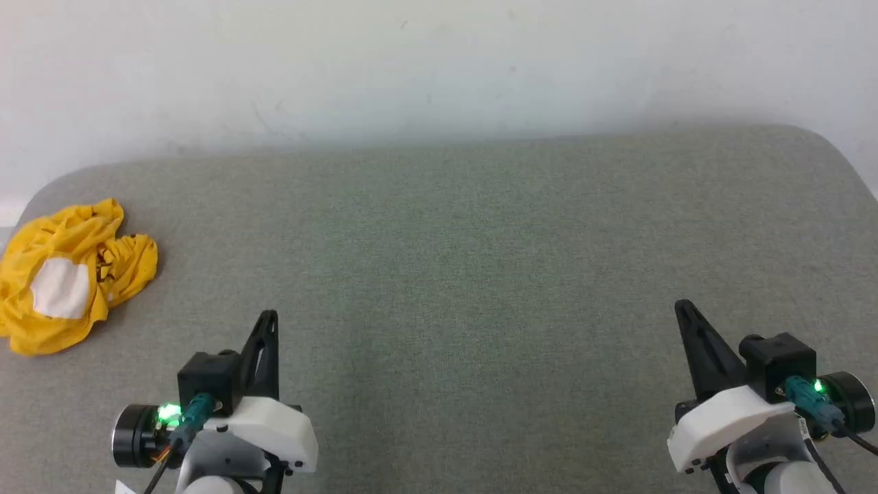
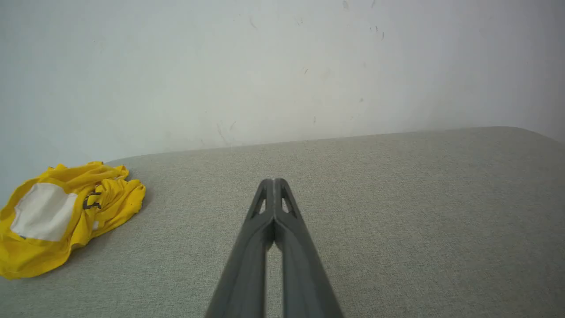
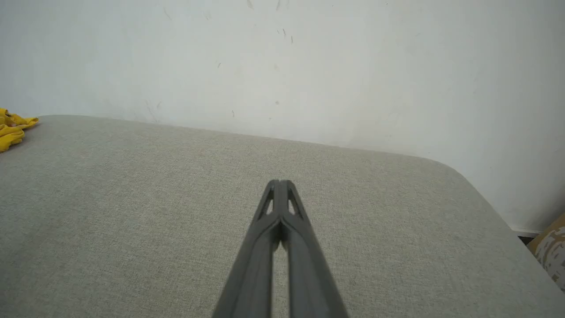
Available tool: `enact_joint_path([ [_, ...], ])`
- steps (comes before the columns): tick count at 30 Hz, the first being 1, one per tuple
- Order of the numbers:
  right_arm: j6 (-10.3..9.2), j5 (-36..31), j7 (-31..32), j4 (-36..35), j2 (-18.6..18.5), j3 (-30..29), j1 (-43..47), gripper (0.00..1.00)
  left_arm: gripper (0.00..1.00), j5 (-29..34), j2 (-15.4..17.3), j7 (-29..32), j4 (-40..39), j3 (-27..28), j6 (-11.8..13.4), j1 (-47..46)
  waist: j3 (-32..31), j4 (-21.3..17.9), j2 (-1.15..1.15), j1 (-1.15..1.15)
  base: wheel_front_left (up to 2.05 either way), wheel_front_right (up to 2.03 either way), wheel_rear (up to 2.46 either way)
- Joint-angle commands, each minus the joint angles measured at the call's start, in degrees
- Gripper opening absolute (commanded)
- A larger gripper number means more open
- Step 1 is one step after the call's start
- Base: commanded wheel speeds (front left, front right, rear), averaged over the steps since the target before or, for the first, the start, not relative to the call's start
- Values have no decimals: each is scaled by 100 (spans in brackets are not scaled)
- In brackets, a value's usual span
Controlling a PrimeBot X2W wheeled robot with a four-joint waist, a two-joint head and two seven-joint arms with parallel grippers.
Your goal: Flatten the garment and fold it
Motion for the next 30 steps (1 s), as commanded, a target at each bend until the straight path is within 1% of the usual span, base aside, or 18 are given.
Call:
enact_joint_path([
  [1, -12, -43, 3, -37, 22, -2, -41, 0, 0, 37, -13, 1, -34, 19, 37, 30, 0, 0, 0, 0, 0, 0, 0],
  [28, -12, -43, 3, -37, 22, -2, -41, 0, 0, 37, -13, 1, -34, 19, 37, 30, 0, 0, 0, 0, 0, 0, 0],
  [29, 0, 0, 0, 0, 0, 0, 0, 0, 0, 0, 0, 0, 0, 0, 0, 0, 0, 0, 0, 0, 0, 0, 0],
  [30, 0, 3, -1, 5, -1, 1, 0, 100, 100, -2, 1, -1, 4, -3, -2, -1, 0, 0, 0, 0, 0, 0, 0],
])
